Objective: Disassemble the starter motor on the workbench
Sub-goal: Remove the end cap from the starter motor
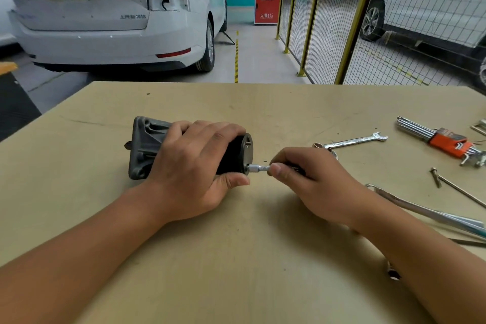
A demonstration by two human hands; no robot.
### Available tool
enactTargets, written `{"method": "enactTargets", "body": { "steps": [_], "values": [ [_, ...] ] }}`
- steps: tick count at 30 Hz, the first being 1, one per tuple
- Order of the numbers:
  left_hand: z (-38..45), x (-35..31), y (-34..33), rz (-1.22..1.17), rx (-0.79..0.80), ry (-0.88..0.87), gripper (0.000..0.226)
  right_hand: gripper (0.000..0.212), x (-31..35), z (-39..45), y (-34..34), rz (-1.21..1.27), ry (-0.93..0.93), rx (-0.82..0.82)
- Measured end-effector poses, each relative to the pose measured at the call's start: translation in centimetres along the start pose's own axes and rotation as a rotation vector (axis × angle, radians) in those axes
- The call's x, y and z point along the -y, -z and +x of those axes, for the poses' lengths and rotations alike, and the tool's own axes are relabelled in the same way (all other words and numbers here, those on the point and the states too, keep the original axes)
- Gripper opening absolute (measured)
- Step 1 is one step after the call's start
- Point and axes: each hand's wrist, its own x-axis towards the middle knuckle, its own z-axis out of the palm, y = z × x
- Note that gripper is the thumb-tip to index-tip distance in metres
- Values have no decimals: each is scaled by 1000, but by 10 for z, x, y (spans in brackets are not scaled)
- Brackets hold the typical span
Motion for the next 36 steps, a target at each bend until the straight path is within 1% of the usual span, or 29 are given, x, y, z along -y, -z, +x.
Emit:
{"method": "enactTargets", "body": {
  "steps": [4,6,8,10,11,12,13,15,16,17,18,19,23,30,31,36],
  "values": [
    [3,-5,7,-29,43,29,72,11,2,-2,1,-21,38,-11],
    [6,-7,13,-81,62,59,69,8,3,-3,1,-91,72,33],
    [9,-6,19,-176,66,129,67,4,3,-3,2,-199,121,84],
    [8,-2,25,-318,82,227,67,4,1,-2,5,-217,171,23],
    [7,1,27,-395,101,272,68,6,1,-2,6,-142,173,-44],
    [5,3,30,-466,122,306,69,8,1,-1,8,9,150,-110],
    [4,5,32,-517,138,327,70,10,3,-1,9,223,124,-154],
    [2,7,34,-553,149,335,72,17,10,-3,9,669,114,-181],
    [2,6,34,-551,148,327,73,22,14,-4,8,838,121,-174],
    [2,5,34,-543,142,318,74,26,19,-6,6,958,122,-162],
    [3,4,33,-534,134,310,75,28,23,-8,3,1013,120,-158],
    [3,3,33,-529,127,305,75,26,27,-10,0,1004,114,-171],
    [3,0,33,-496,117,293,73,13,35,-11,-8,838,59,-262],
    [3,-5,32,-424,110,272,68,8,30,-15,1,304,96,-180],
    [3,-5,32,-423,108,270,67,8,29,-14,2,270,93,-175],
    [4,-5,31,-407,114,250,64,11,30,-14,6,266,79,-136]
  ]
}}
